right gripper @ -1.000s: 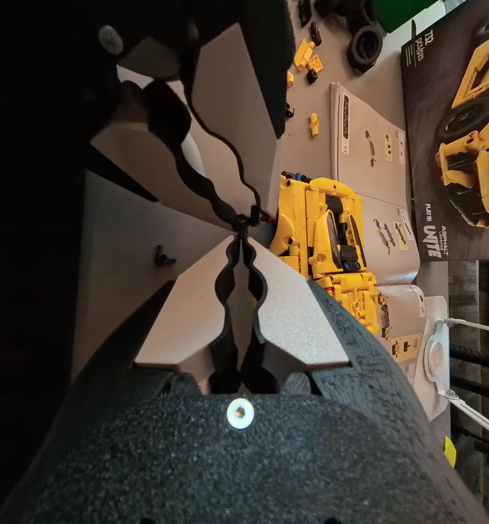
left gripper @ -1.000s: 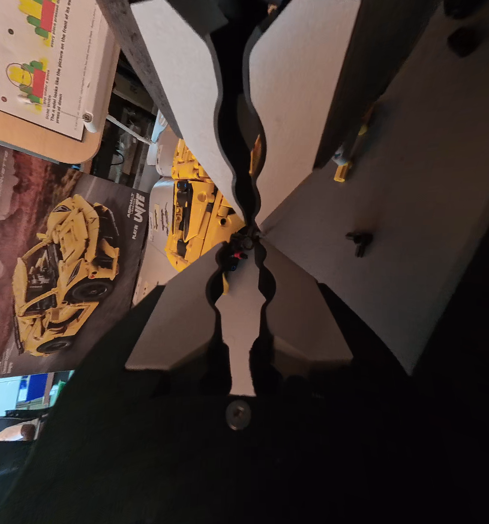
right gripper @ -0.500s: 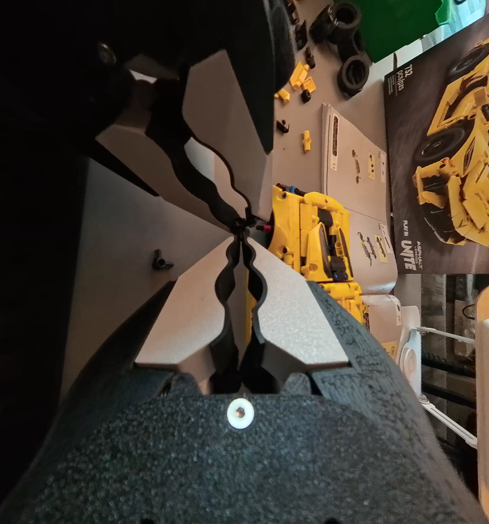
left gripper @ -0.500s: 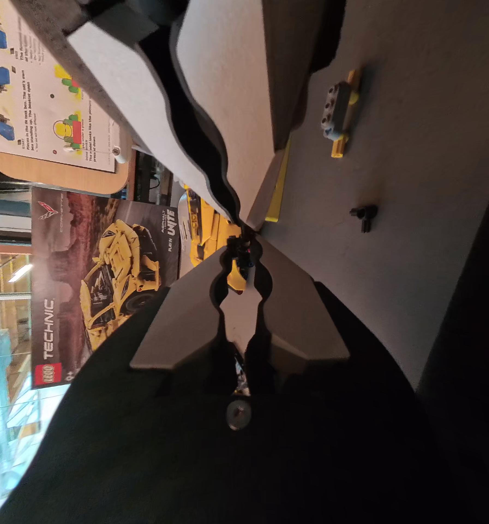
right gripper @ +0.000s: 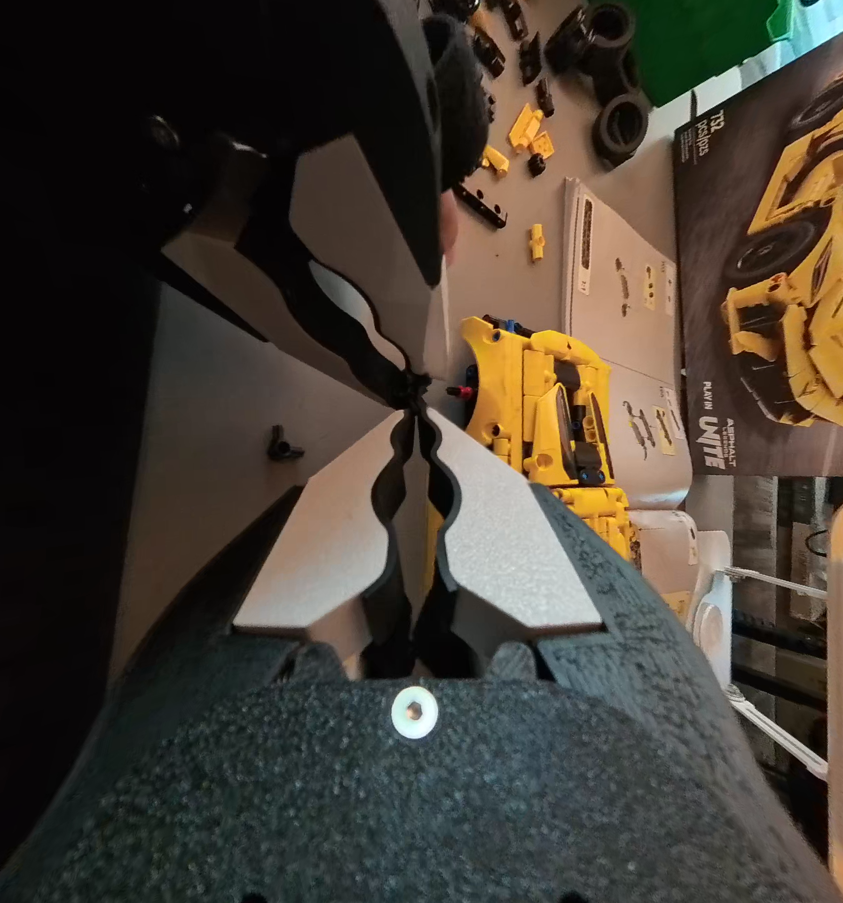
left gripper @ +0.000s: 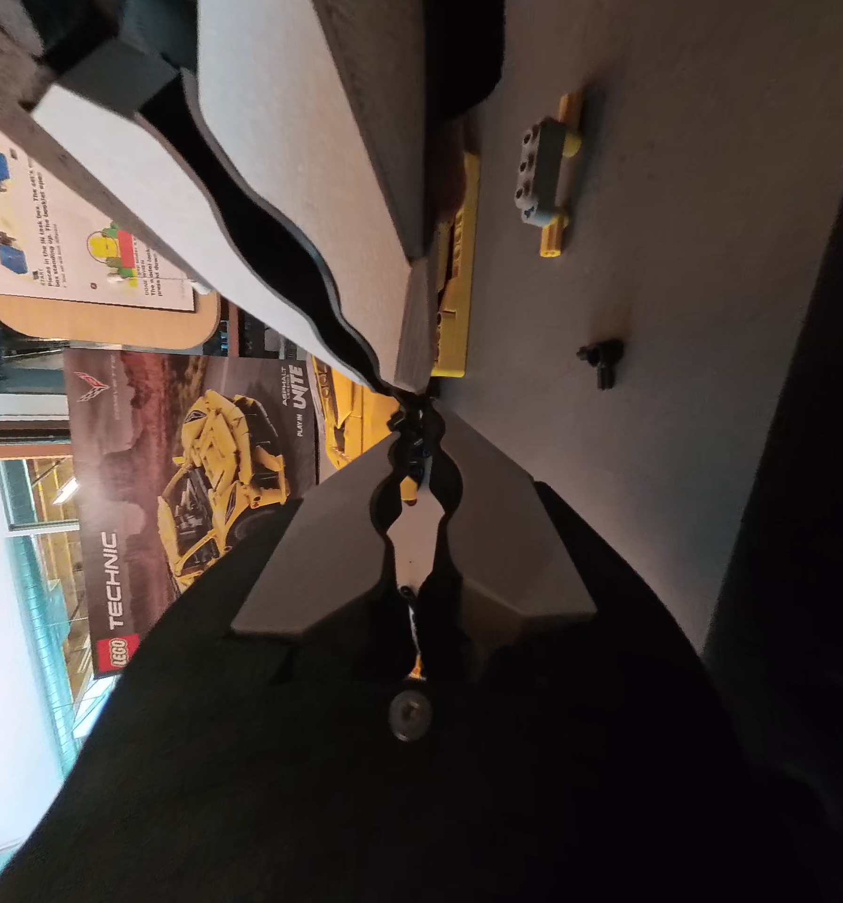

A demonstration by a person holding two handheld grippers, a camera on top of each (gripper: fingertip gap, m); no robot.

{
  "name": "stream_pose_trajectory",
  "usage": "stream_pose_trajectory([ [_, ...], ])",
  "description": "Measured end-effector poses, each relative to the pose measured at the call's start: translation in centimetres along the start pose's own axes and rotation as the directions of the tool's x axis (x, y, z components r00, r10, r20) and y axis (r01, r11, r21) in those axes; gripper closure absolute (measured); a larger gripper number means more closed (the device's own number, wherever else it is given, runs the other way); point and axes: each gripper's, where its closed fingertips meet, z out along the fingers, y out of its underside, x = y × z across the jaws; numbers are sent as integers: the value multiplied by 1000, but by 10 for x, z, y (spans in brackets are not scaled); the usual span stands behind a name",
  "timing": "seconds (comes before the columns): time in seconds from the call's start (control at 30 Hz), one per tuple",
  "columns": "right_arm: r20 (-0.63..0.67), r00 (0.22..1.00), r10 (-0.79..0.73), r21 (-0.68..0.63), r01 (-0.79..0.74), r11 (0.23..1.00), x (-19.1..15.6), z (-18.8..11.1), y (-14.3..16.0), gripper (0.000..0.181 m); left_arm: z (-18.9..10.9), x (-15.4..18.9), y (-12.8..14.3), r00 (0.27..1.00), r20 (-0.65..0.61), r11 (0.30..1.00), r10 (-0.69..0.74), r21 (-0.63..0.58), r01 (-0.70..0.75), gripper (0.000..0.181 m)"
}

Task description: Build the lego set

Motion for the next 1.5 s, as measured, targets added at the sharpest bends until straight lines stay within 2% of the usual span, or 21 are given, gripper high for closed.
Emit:
stream_pose_trajectory([
  [0.07, -9, 1000, 19, 15, -19, 1000, 2, 0, -1, 181, 1, -6, 0, 999, 17, 999, -35, 18, 35, 178],
  [0.13, -16, 996, 87, 81, -85, 993, 11, -5, -6, 181, -3, -21, -1, 987, 43, 985, -156, 82, 152, 173],
  [0.2, 15, 983, 185, 171, -185, 968, 18, -11, -12, 180, -8, -32, -5, 945, -13, 932, -328, 162, 325, 170],
  [0.27, 39, 958, 286, 242, -286, 927, 27, -17, -18, 181, -14, -45, -4, 859, -77, 831, -506, 221, 510, 167],
  [0.33, 28, 926, 375, 265, -369, 891, 40, -19, -15, 181, -20, -53, -2, 702, -199, 659, -684, 245, 711, 169],
  [0.4, 45, 902, 430, 297, -423, 856, 46, -22, -16, 181, -29, -62, -7, 474, -360, 405, -804, 253, 879, 169],
  [0.47, 52, 887, 458, 340, -447, 828, 50, -27, -23, 181, -34, -69, -11, 229, -506, 140, -832, 209, 968, 169],
  [0.5, 48, 888, 457, 350, -443, 825, 50, -28, -26, 181, -36, -71, -13, 133, -561, 36, -817, 180, 983, 168],
  [0.53, 47, 888, 457, 358, -442, 823, 49, -29, -29, 181, -37, -74, -13, 61, -595, -43, -802, 159, 986, 167],
  [0.6, 42, 884, 466, 373, -447, 813, 49, -29, -33, 180, -39, -78, -13, -22, -632, -146, -774, 145, 979, 168],
  [0.7, 58, 873, 484, 397, -465, 791, 50, -32, -37, 181, -43, -85, -16, -55, -658, -213, -751, 162, 964, 177],
  [0.8, 45, 872, 488, 388, -466, 795, 49, -29, -36, 181, -42, -84, -21, -48, -657, -212, -752, 172, 962, 177],
  [0.87, 35, 874, 485, 392, -458, 798, 50, -30, -37, 181, -40, -84, -19, -87, -663, -245, -743, 149, 958, 172],
  [0.97, -21, 894, 448, 378, -408, 831, 49, -28, -36, 181, -39, -87, -11, -165, -682, -331, -713, 120, 936, 162],
  [1.03, -42, 898, 438, 367, -394, 843, 48, -26, -36, 181, -39, -89, -10, -183, -693, -356, -697, 113, 928, 161],
  [1.17, -50, 891, 452, 370, -404, 837, 49, -26, -40, 181, -39, -89, -11, -144, -673, -321, -726, 147, 936, 172],
  [1.43, -40, 885, 464, 377, -417, 827, 47, -26, -42, 181, -39, -88, -12, -105, -656, -280, -748, 168, 945, 172],
  [1.5, 13, 875, 484, 395, -449, 802, 45, -27, -44, 180, -43, -89, -14, -63, -661, -247, -748, 190, 950, 173],
])
